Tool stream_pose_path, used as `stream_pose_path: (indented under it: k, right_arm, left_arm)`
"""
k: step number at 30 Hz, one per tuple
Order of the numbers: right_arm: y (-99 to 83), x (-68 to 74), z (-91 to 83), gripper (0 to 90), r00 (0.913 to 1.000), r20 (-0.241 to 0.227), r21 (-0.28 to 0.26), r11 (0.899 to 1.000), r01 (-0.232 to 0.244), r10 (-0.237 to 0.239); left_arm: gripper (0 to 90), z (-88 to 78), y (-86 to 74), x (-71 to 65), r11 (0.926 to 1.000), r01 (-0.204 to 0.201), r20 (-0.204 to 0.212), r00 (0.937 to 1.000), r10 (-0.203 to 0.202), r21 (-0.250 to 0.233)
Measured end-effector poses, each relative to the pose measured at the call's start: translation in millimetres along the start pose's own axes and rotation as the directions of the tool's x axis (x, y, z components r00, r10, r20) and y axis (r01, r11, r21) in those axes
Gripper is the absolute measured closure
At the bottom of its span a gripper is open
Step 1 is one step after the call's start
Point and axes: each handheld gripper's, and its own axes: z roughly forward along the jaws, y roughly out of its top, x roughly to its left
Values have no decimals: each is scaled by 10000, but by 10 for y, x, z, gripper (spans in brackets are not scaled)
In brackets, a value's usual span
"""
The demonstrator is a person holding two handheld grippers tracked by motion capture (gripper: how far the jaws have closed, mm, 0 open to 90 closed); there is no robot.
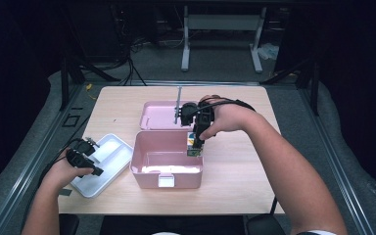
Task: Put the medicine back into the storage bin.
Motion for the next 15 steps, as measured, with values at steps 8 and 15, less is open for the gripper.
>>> stream_pose_path:
  k: [8,15]
  right_arm:
    - [27,-16,130,464,10000,6,14,10000,-67,67]
    - [9,-21,348,464,9999,-78,-61,9999,-111,110]
  left_arm:
    - [401,-1,-2,3,10000,10,-28,10000,-10,-11]
    - [401,4,1,1,10000,13,-61,10000,-12,22]
